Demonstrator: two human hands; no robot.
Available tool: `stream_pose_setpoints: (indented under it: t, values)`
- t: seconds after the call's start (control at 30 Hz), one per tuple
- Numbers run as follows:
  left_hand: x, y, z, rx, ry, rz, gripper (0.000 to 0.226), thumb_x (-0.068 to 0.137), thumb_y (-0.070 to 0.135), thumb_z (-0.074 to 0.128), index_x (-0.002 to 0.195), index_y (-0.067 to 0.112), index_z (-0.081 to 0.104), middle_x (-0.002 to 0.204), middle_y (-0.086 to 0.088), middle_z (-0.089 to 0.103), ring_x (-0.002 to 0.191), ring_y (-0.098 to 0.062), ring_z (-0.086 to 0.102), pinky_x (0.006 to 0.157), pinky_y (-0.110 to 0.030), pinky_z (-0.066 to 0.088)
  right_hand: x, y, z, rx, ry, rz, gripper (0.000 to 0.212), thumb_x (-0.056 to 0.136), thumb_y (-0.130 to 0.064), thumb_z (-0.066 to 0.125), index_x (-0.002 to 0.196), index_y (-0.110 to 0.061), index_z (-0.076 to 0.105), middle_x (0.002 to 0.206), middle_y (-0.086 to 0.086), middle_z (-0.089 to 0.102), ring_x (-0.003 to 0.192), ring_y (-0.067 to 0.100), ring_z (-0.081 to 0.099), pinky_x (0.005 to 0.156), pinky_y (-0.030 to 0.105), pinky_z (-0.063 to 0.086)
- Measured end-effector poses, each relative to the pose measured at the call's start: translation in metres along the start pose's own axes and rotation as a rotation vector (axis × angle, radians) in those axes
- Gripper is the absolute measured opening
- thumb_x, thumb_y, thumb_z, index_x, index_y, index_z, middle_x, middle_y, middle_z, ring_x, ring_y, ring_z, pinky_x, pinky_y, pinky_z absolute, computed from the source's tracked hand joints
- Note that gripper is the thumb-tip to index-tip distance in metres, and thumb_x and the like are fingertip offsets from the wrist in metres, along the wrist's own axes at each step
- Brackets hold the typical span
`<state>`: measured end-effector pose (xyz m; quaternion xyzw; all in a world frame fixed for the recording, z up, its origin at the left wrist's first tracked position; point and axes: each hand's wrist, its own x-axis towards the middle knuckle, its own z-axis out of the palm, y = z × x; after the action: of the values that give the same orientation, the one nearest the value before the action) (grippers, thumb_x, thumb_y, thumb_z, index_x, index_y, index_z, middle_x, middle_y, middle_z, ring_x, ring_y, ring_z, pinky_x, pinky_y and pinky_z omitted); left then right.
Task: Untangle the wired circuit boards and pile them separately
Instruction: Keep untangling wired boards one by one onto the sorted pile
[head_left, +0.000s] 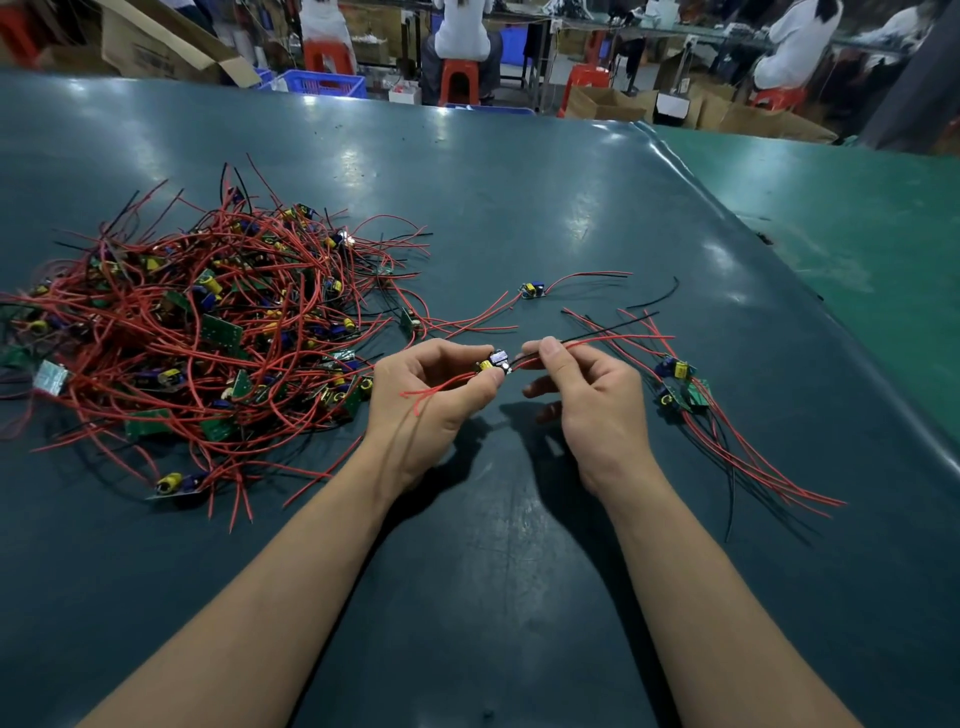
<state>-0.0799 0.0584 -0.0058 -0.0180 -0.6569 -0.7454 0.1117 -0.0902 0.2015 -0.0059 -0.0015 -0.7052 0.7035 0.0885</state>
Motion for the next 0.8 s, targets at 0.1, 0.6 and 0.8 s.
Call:
stream_pose_setpoints:
  t: [0.1,0.6,0.8]
  values:
    - [-0.001,0.000,0.000,-0.013,0.002,-0.010,0.016,0.078,-0.007,0.075,0.084,0.008,0.073,0.065,0.006,0.071,0.055,-0.001,0.058,0.057,-0.013,0.047,0.004,0.001,-0.004,-0.015,0.116,-0.018,0.023,0.098,-0.025,0.058,0.083,-0.020,0.074,0.078,-0.007,0.073,0.060,0.008,0.061,0.052,0.029,0.043]
    - [-0.002,0.002,-0.001,-0.058,-0.025,0.002,0.021,0.078,-0.002,0.076,0.096,0.008,0.073,0.077,0.003,0.075,0.064,-0.007,0.065,0.065,-0.015,0.051,0.002,0.001,-0.007,0.244,-0.082,0.138,0.015,0.092,-0.029,0.064,0.089,-0.017,0.074,0.086,-0.001,0.073,0.048,0.007,0.057,0.035,0.016,0.033]
    - [-0.004,0.002,0.001,-0.024,-0.086,-0.003,0.021,0.077,-0.004,0.076,0.092,0.010,0.074,0.074,0.002,0.075,0.060,-0.007,0.065,0.061,-0.015,0.051,0.004,0.001,-0.006,0.141,0.054,0.036,0.011,0.090,-0.018,0.069,0.082,-0.017,0.077,0.055,-0.011,0.051,0.043,0.005,0.032,0.040,0.016,0.026]
